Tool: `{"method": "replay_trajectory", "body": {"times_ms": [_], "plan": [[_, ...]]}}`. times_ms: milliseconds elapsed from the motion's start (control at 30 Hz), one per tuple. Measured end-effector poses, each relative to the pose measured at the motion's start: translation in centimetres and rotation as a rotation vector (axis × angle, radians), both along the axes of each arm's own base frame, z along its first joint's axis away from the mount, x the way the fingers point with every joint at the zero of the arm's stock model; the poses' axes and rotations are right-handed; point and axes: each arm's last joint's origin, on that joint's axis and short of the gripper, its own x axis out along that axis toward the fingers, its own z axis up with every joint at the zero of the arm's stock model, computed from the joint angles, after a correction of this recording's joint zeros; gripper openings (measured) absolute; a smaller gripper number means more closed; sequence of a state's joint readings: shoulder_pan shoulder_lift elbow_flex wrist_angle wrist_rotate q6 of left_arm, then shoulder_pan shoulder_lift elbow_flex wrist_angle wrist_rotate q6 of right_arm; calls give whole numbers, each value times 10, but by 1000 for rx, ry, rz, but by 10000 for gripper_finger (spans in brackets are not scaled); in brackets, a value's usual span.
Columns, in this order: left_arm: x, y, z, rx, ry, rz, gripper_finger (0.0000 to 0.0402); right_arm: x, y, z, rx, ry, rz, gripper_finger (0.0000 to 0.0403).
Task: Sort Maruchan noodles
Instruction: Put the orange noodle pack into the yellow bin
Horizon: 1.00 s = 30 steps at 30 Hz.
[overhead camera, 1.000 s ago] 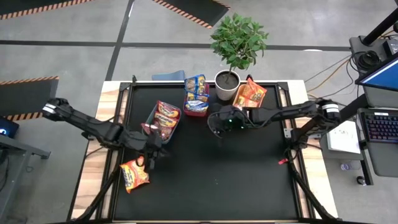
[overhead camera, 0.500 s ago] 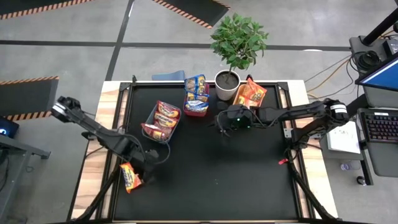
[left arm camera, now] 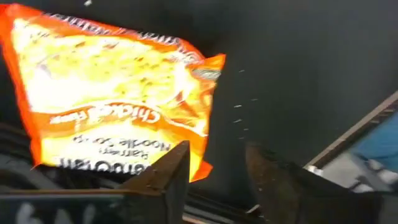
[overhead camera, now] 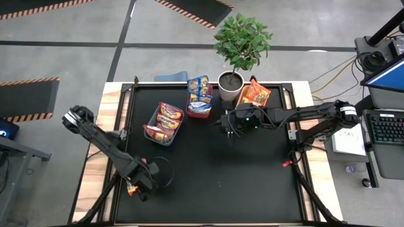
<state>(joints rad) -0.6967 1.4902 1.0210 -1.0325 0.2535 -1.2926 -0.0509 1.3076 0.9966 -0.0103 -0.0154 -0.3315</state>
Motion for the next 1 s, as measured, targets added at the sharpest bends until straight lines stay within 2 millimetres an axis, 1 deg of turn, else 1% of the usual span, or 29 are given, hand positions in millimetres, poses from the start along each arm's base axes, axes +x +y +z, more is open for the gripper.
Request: {"method": "replay_trajectory", "body": {"times_ms": [133,267,400,567,733,867,1000], "plan": [[1,-8,-10,55,54,-40,176,-6,0,7,15,-11,-6,13],[5,-18,-21,78,74,-104,189,-9,0,10,14,-17,-6,13],[11,-24,-31,99,101,-112,190,-10,1,9,15,-3,-5,13],[12,-24,-41,168,129,-103,190,-10,1,9,15,-6,-5,13],[11,-22,-45,202,156,-99,189,-10,1,9,16,-6,-6,13],[11,-21,-49,259,138,-104,188,-10,0,9,26,-6,-11,13],[12,-21,-53,281,133,-132,170,-10,0,9,35,-7,-15,13]]}}
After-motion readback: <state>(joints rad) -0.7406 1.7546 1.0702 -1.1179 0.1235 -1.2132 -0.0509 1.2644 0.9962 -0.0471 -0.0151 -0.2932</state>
